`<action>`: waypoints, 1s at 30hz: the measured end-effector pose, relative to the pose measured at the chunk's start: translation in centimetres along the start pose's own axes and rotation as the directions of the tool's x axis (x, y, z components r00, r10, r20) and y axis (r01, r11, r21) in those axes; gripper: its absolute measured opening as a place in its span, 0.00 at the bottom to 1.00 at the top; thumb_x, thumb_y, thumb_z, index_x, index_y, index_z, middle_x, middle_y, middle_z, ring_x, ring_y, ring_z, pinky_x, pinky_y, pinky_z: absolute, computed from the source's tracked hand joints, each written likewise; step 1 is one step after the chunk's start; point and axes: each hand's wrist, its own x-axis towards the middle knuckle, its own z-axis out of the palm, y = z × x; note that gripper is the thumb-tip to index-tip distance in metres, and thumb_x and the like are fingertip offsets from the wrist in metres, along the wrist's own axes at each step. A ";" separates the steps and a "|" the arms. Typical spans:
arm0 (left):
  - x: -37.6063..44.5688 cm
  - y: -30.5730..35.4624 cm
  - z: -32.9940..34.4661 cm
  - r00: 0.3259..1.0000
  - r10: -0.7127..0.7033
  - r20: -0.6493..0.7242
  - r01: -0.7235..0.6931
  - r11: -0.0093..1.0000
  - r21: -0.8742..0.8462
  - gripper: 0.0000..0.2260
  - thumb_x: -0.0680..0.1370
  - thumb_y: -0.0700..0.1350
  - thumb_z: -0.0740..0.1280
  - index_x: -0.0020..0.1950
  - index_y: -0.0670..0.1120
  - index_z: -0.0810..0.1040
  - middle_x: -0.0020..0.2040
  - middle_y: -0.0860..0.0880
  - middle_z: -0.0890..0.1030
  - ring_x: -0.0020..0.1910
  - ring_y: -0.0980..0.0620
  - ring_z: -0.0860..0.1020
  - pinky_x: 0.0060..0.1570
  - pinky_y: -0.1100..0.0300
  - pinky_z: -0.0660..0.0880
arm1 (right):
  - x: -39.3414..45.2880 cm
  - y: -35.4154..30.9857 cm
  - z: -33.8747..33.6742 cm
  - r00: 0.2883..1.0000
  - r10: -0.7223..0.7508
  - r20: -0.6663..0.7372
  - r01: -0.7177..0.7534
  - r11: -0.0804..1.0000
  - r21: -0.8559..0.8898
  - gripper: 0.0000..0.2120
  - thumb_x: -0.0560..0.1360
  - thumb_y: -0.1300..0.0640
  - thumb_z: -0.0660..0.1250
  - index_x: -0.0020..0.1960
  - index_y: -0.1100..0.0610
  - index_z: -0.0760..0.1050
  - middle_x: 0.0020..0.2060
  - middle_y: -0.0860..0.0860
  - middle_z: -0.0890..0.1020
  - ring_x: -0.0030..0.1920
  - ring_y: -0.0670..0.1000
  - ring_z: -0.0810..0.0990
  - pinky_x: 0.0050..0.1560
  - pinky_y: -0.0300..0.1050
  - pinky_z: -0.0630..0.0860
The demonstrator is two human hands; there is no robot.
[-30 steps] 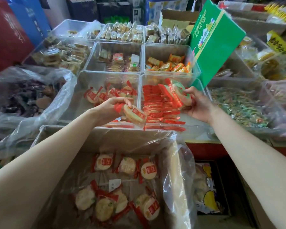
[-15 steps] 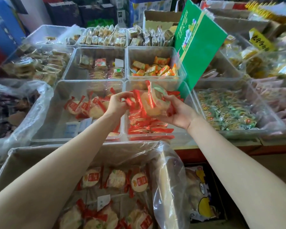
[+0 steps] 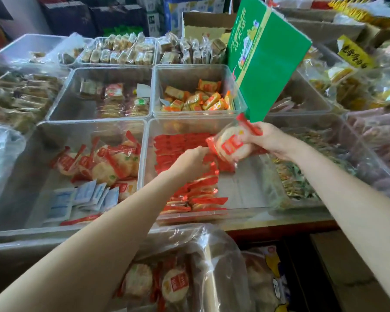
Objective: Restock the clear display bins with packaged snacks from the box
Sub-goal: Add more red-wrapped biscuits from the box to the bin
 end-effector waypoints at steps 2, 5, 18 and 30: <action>0.6 0.0 1.5 0.981 0.039 0.189 -0.073 0.981 0.180 0.21 0.78 0.44 0.64 0.70 0.44 0.69 0.66 0.43 0.73 0.68 0.44 0.68 0.65 0.62 0.56 | 1.1 0.6 0.1 0.987 -0.083 0.139 0.145 0.832 -0.535 0.22 0.73 0.51 0.70 0.62 0.60 0.71 0.54 0.52 0.77 0.53 0.52 0.76 0.50 0.44 0.74; 1.7 -0.7 3.5 0.952 -0.025 0.305 -0.094 0.925 0.368 0.23 0.78 0.48 0.63 0.72 0.45 0.65 0.69 0.45 0.70 0.72 0.44 0.62 0.69 0.55 0.57 | 2.3 1.5 1.2 0.945 -0.068 0.320 0.307 0.518 -0.798 0.22 0.74 0.50 0.67 0.62 0.61 0.67 0.56 0.56 0.73 0.53 0.54 0.75 0.55 0.48 0.73; 2.7 -2.3 5.2 0.961 -0.036 0.276 -0.090 0.898 0.430 0.19 0.80 0.40 0.61 0.71 0.41 0.65 0.70 0.45 0.69 0.75 0.43 0.56 0.68 0.54 0.60 | 4.0 6.2 7.1 0.926 -0.278 0.254 0.224 -0.135 -0.965 0.27 0.72 0.56 0.67 0.69 0.62 0.67 0.63 0.57 0.73 0.62 0.56 0.73 0.61 0.53 0.70; 3.1 -1.7 4.8 0.927 -0.094 0.363 -0.090 0.883 0.461 0.25 0.80 0.45 0.61 0.75 0.46 0.59 0.78 0.46 0.42 0.75 0.39 0.50 0.70 0.48 0.58 | 3.6 7.8 9.2 0.985 -0.173 0.000 0.007 0.040 -0.999 0.20 0.80 0.63 0.50 0.70 0.69 0.57 0.65 0.64 0.67 0.64 0.61 0.70 0.61 0.48 0.68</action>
